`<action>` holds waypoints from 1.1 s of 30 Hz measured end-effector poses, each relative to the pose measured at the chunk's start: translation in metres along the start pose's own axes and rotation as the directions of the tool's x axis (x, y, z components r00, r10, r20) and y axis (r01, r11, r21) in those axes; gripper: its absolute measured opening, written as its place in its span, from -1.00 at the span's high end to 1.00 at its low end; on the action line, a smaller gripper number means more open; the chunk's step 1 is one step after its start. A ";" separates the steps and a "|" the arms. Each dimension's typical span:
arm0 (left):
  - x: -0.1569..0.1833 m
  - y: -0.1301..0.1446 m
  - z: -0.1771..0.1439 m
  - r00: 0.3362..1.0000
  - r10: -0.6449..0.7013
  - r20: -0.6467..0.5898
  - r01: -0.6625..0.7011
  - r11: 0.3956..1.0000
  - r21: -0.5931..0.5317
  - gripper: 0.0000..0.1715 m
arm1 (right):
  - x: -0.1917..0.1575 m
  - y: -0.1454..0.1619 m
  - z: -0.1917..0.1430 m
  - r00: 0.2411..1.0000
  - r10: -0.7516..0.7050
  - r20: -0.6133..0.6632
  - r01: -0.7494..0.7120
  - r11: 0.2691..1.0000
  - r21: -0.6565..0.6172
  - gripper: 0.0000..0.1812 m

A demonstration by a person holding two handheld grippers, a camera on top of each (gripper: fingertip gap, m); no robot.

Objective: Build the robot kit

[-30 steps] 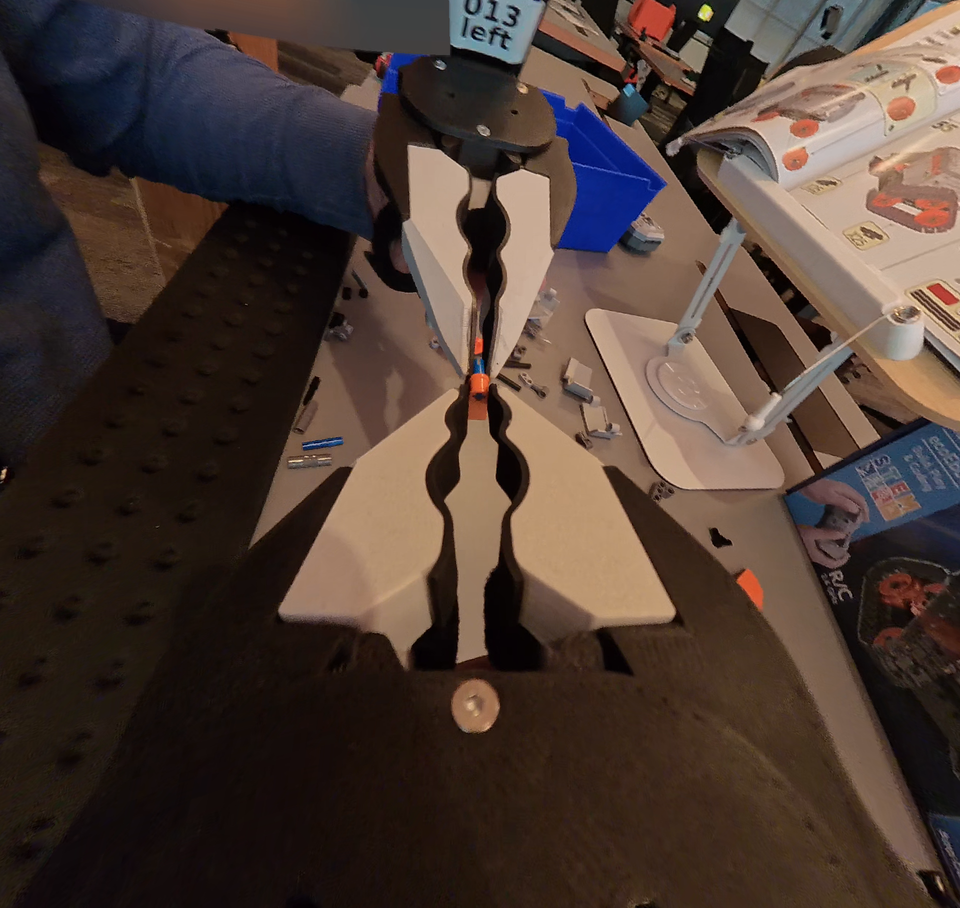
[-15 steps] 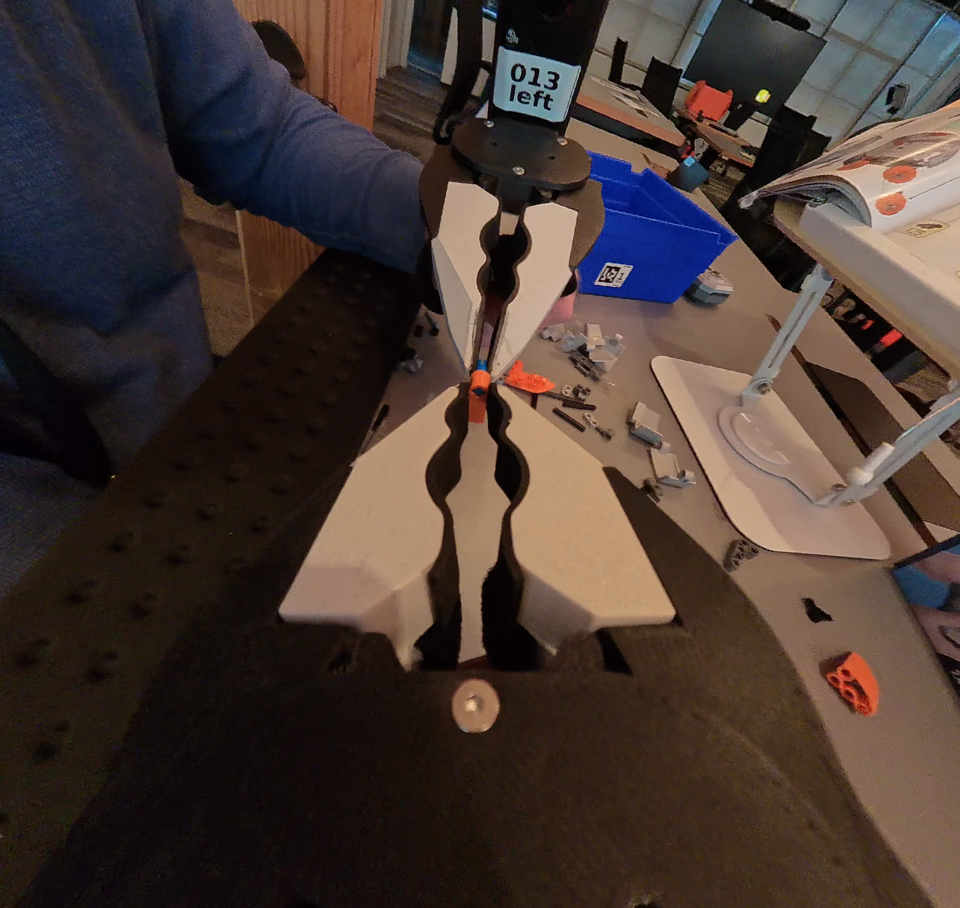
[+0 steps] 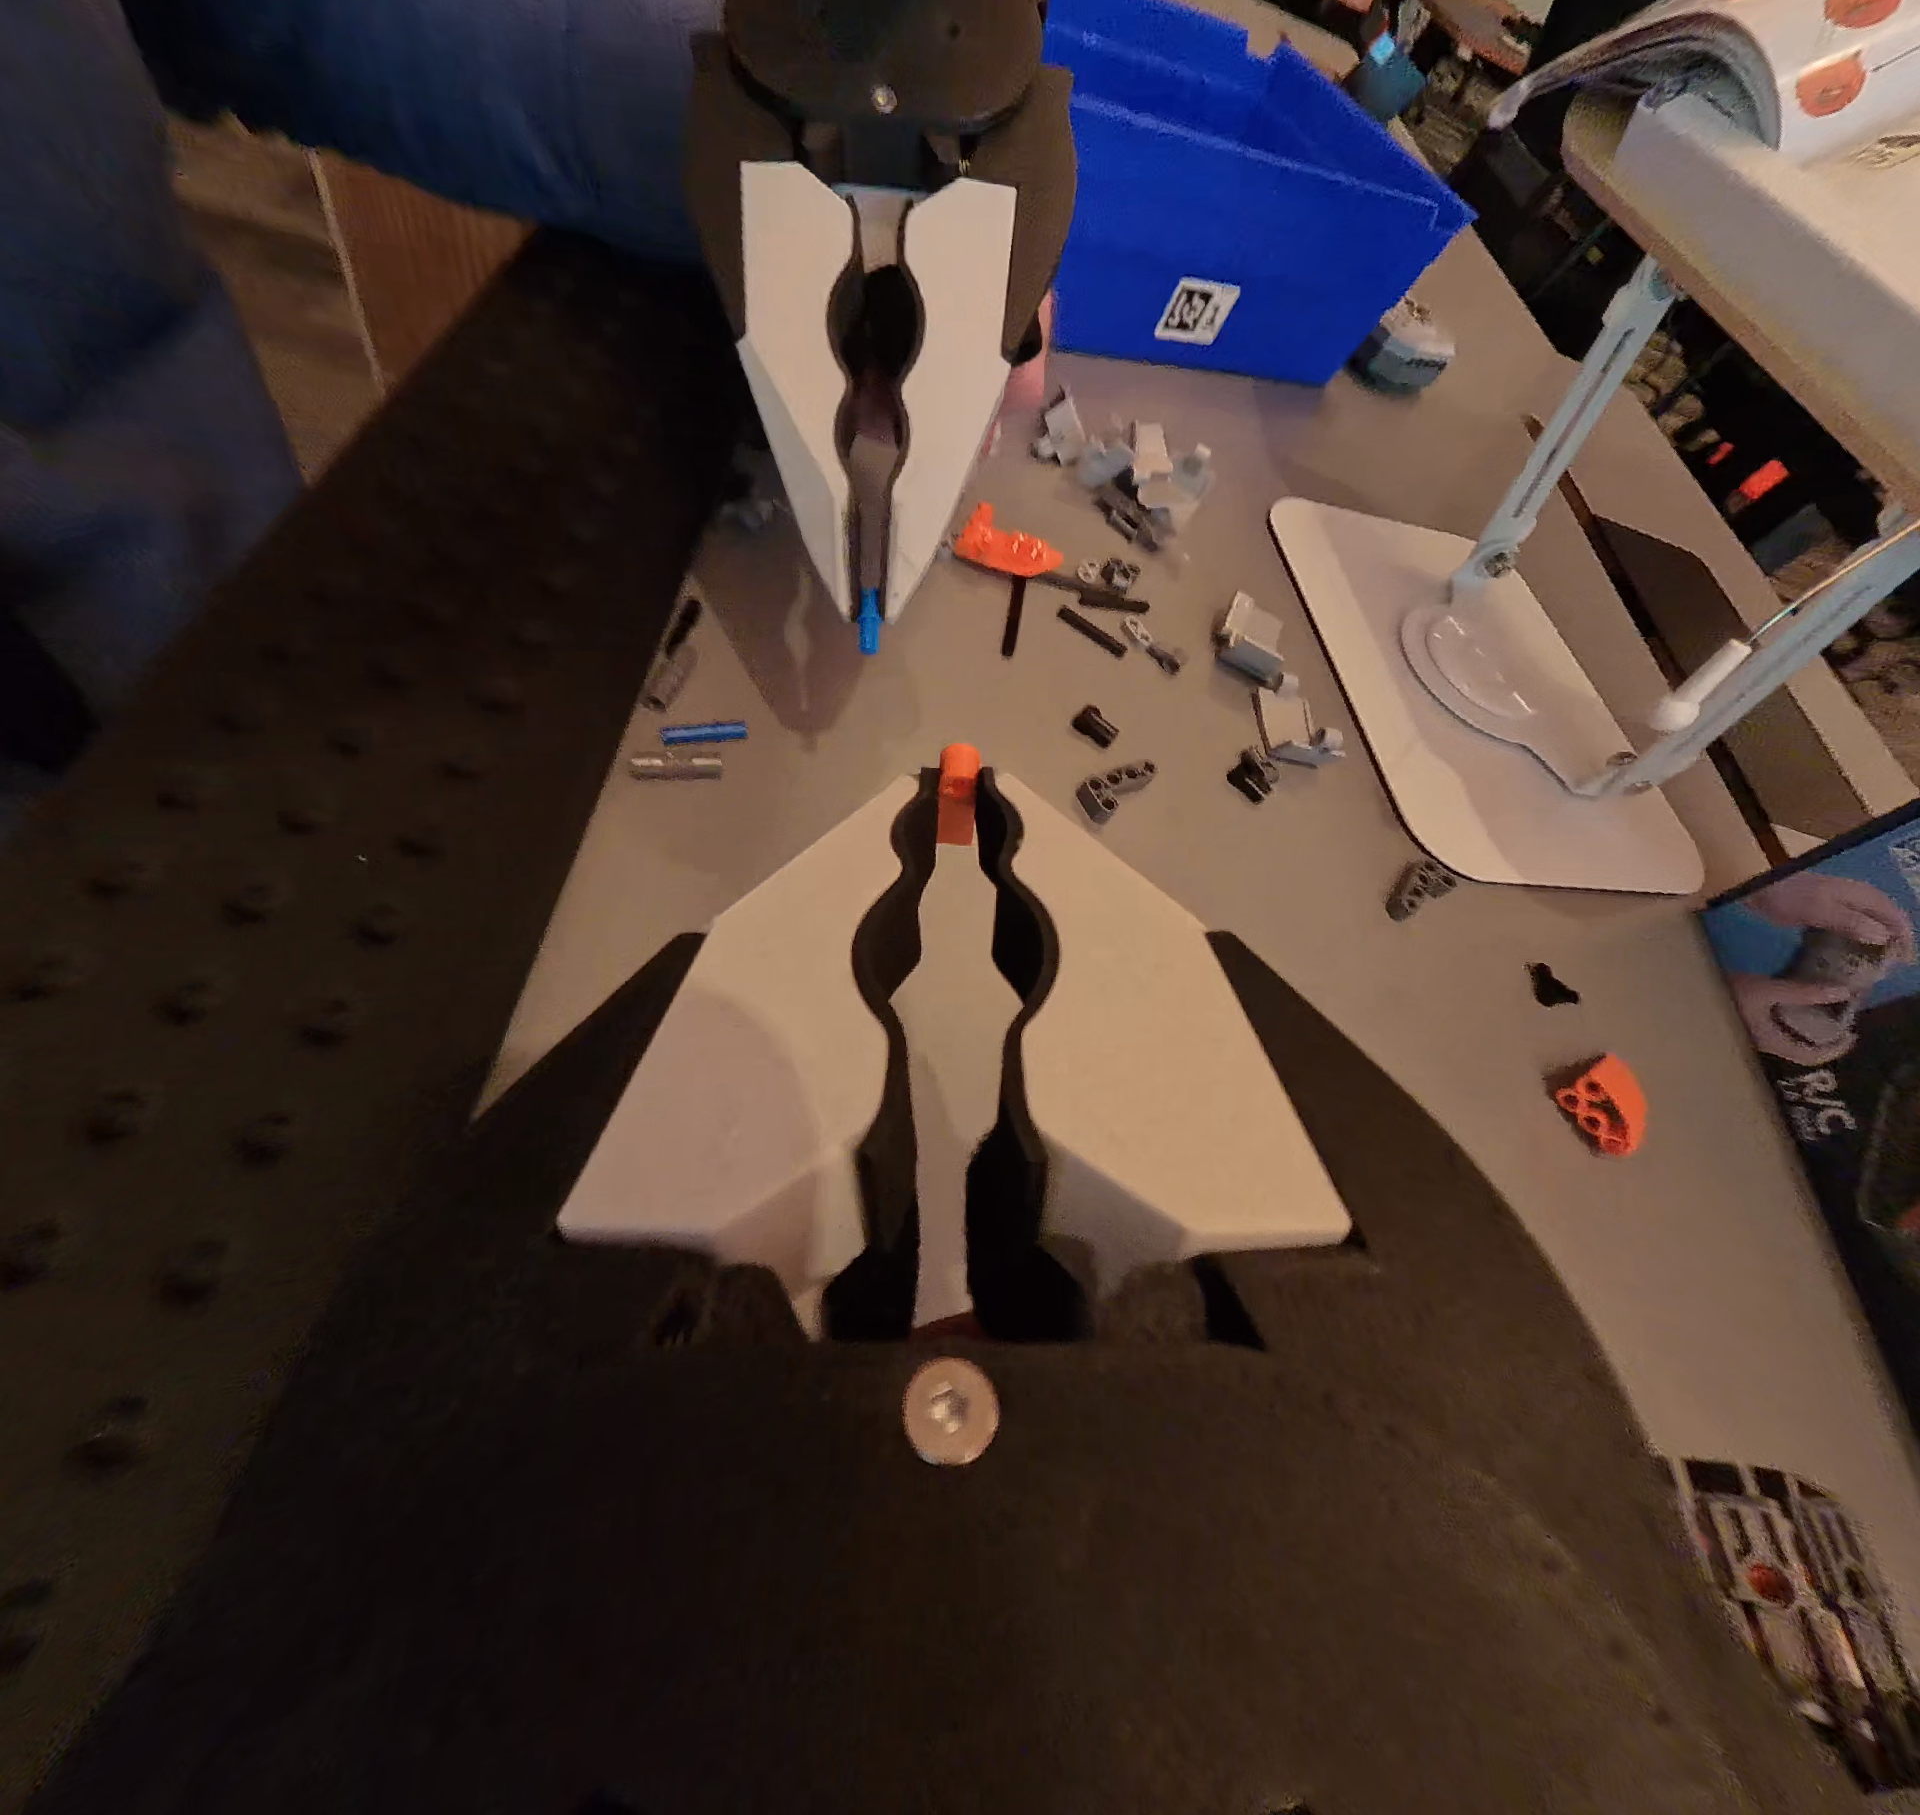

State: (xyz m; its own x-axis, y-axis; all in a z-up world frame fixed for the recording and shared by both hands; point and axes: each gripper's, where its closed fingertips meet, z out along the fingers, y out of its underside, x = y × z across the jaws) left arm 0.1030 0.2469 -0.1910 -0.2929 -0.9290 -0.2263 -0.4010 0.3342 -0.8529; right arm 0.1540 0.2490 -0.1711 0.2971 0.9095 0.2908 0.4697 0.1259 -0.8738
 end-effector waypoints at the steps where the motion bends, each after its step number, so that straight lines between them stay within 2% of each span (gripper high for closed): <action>1: -0.001 0.011 0.005 0.999 0.036 0.019 -0.034 0.997 -0.070 0.95 | 0.000 0.004 0.003 1.000 -0.024 -0.015 0.024 0.999 -0.030 0.95; 3: -0.001 0.036 0.014 0.991 0.120 0.052 -0.107 0.974 -0.201 0.92 | 0.000 0.013 0.007 0.997 -0.066 -0.030 0.064 0.995 -0.077 0.95; 4: -0.001 0.044 0.016 0.988 0.142 0.063 -0.122 0.960 -0.251 0.83 | -0.001 0.016 0.009 0.997 -0.074 -0.030 0.071 0.993 -0.093 0.95; 5: -0.003 0.049 0.018 0.984 0.162 0.078 -0.134 0.951 -0.280 0.83 | -0.002 0.020 0.011 0.997 -0.076 -0.029 0.073 0.991 -0.108 0.95; 7: -0.006 0.058 0.018 0.981 0.171 0.095 -0.132 0.937 -0.325 0.78 | -0.003 0.025 0.015 0.997 -0.074 -0.022 0.070 0.989 -0.127 0.95; 10: -0.014 0.059 0.016 0.975 0.179 0.134 -0.126 0.935 -0.331 0.71 | -0.002 0.025 0.019 0.999 -0.036 -0.021 0.033 0.993 -0.113 0.95; 13: -0.026 0.043 0.015 0.967 0.160 0.201 -0.103 0.958 -0.268 0.68 | 0.005 0.017 0.019 0.999 0.024 -0.038 -0.026 0.998 -0.053 0.95; 15: -0.030 0.021 0.016 0.970 0.097 0.223 -0.061 0.984 -0.165 0.67 | 0.008 0.002 0.016 0.994 0.105 -0.021 -0.104 0.994 0.035 0.95; 17: -0.028 -0.002 0.019 0.981 0.002 0.193 0.005 0.999 -0.039 0.66 | 0.011 -0.013 0.010 0.984 0.178 0.011 -0.178 0.977 0.116 0.95; 19: -0.018 -0.024 0.023 0.990 -0.114 0.078 0.107 0.991 0.083 0.64 | 0.014 -0.024 0.005 0.974 0.224 0.042 -0.228 0.956 0.182 0.95; 22: -0.020 -0.034 0.026 0.985 -0.169 0.042 0.163 0.979 0.122 0.62 | 0.018 -0.025 0.000 0.962 0.267 0.059 -0.273 0.940 0.204 0.95; 25: -0.028 -0.021 0.027 0.986 -0.140 0.094 0.134 0.989 0.069 0.63 | 0.019 -0.011 0.001 0.949 0.309 0.061 -0.314 0.941 0.124 0.95; 27: -0.031 -0.013 0.028 0.983 -0.145 0.110 0.142 0.989 0.037 0.65 | 0.016 0.005 0.006 0.951 0.305 0.045 -0.307 0.952 0.023 0.95; 29: -0.035 -0.003 0.030 0.982 -0.133 0.134 0.135 0.991 -0.009 0.66 | 0.014 0.022 0.012 0.964 0.267 0.012 -0.265 0.960 -0.095 0.95; 33: -0.038 0.015 0.032 0.983 -0.106 0.150 0.121 0.988 -0.100 0.67 | -0.001 0.045 0.016 0.991 0.131 0.034 -0.115 0.948 -0.298 0.95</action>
State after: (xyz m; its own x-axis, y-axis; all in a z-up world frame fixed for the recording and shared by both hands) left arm 0.1362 0.2820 -0.2106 -0.1152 -0.9724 -0.2029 -0.5184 0.2331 -0.8227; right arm 0.1618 0.2602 -0.2174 0.3279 0.9310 0.1602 0.6583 -0.1036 -0.7456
